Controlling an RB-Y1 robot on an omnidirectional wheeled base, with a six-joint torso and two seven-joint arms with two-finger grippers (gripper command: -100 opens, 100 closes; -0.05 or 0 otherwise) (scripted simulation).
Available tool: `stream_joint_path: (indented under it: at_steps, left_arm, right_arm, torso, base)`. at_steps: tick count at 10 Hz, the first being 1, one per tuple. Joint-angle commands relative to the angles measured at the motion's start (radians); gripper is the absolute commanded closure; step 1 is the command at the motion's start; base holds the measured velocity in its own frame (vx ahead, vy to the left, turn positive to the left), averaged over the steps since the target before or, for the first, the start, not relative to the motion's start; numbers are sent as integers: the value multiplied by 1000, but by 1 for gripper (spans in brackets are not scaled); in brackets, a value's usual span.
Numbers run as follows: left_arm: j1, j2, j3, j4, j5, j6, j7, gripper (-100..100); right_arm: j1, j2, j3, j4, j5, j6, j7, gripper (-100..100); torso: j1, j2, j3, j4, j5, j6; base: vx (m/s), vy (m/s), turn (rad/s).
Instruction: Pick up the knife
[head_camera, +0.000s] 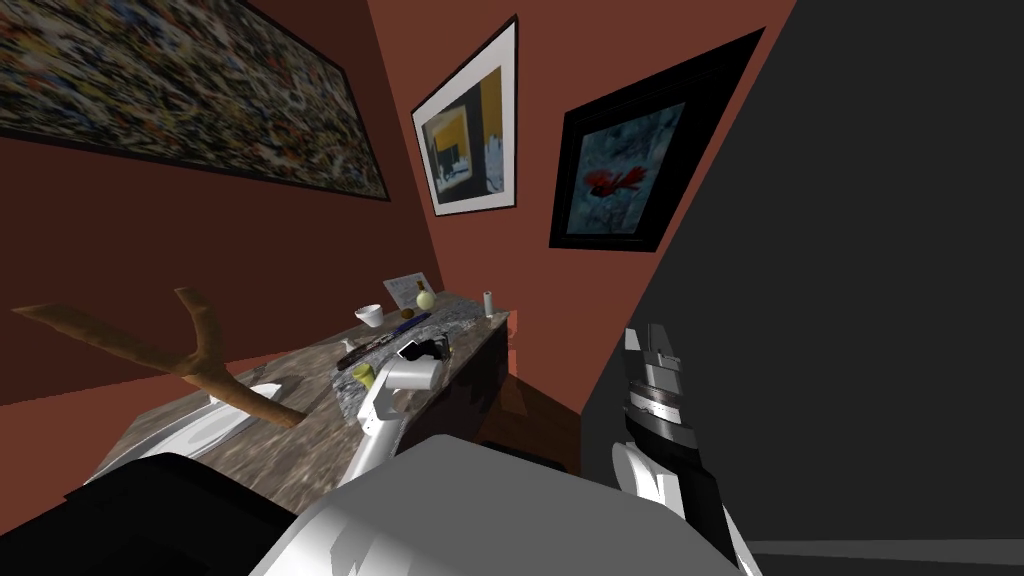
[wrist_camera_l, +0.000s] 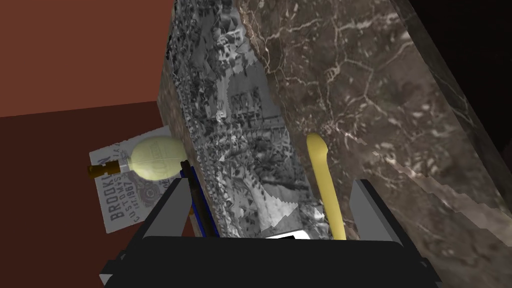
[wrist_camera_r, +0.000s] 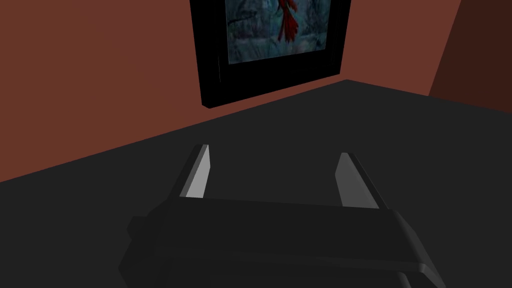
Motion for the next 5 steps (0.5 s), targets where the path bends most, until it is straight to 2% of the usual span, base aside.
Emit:
stream_joint_path:
  at_steps: [1, 4, 5]
  left_arm:
    - [-7, 0, 8, 1, 1, 50, 12, -100]
    - [-7, 0, 8, 1, 1, 53, 12, -100]
    - [-20, 0, 25, 8, 3, 102, 34, -100]
  right_arm:
    - [0, 0, 0, 0, 0, 0, 0, 0]
    - [0, 0, 0, 0, 0, 0, 0, 0]
    - [0, 0, 0, 0, 0, 0, 0, 0]
  torso:
    - [0, 0, 0, 0, 0, 0]
    - [0, 3, 2, 1, 0, 0]
    - [0, 2, 1, 0, 0, 0]
  base:
    - [21, -2, 28]
    - [11, 1, -6]
    - [57, -2, 53]
